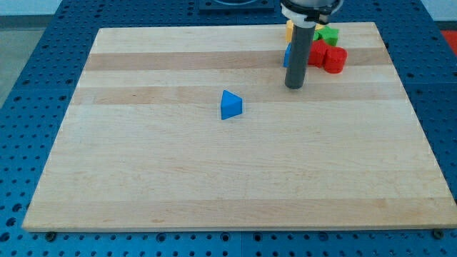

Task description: Place your arm at the bottom of the cube

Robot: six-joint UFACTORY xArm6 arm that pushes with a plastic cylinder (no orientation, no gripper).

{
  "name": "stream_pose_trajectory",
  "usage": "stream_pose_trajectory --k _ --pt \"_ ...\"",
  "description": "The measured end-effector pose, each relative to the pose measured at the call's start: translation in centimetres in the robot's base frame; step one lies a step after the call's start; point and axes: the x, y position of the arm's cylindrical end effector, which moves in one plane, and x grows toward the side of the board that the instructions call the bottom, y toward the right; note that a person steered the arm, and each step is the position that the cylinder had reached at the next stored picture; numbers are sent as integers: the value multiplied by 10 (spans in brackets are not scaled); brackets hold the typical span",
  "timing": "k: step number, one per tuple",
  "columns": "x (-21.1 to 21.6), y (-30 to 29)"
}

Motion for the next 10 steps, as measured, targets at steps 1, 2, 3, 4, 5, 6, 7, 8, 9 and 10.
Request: stream_pose_trajectory --k 1,2,3,4,5,6,7,8,9,10 --pt "0 0" --pt "0 -2" --pt "0 -2" --pt "0 -2" --pt "0 -2" --pt "0 -2" --pt "-3 -2" --pt "-3 -2" --pt "-3 -1" --pt "-3 -2"
